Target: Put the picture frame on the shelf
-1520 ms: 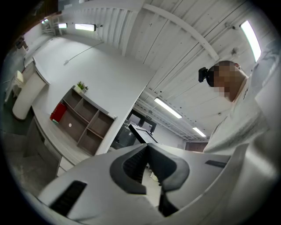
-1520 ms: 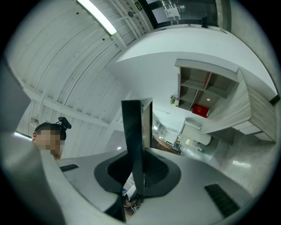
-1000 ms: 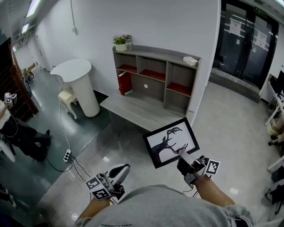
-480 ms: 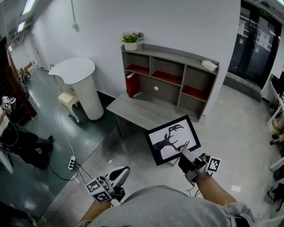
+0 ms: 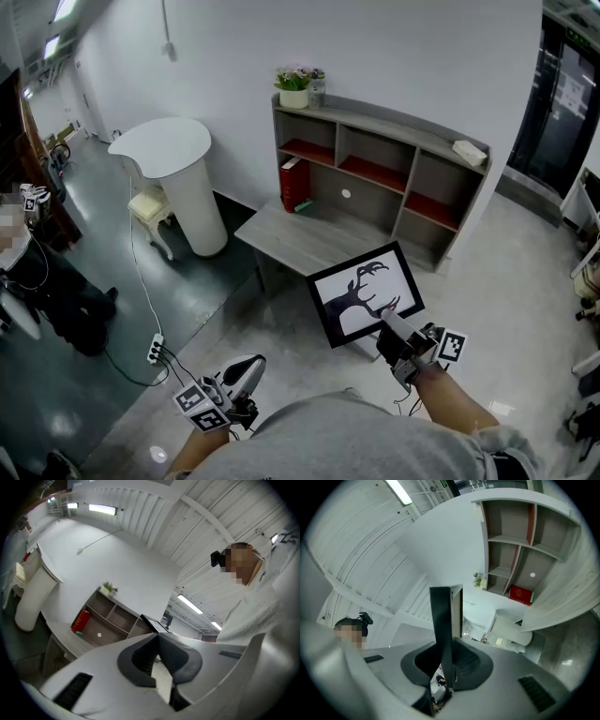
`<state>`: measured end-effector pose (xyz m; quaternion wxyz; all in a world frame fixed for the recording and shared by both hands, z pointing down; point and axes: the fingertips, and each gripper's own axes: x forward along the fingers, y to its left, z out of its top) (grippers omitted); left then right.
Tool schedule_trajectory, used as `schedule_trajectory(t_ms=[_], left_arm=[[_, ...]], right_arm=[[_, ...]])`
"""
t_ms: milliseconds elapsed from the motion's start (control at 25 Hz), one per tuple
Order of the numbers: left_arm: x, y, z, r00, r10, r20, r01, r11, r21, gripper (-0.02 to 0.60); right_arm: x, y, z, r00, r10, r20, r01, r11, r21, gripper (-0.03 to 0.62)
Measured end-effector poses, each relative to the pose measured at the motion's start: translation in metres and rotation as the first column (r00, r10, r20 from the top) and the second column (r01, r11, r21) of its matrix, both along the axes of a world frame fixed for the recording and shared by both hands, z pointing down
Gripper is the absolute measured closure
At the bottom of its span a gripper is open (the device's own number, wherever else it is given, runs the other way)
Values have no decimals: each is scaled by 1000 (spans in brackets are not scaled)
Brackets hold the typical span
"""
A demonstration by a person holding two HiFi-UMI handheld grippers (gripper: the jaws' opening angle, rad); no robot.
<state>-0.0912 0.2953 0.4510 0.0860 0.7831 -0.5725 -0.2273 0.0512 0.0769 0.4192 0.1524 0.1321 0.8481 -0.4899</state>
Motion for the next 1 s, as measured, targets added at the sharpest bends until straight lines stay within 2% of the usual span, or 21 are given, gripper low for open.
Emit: schedule_trajectory(t_ms=[120,320,480,680,1000], left_arm=[[-10,-15,4,1000,-25,2,25,1000,-17,572],[-40,-65,9,995,-101,23,102,993,-54,572],[-44,-85,9,986,-163,25,164,985,-58,572],[-65,-173,-2,979,-203,31,204,977,-54,572],[-76,-289,-14,981,-188,53,191,979,-70,572]], right_arm=[[-19,-21,9,1000,-28,-4,28,999,-19,533],[-67,-88,19,994,-105,15,105,994,-42,533],[-84,-116,17,987,-156,37,157,987,-34,533],[-124,-197,11,973,-229,41,230,973,-20,533],[-139,-299,17,967,-251,49,253,966,-54,533]])
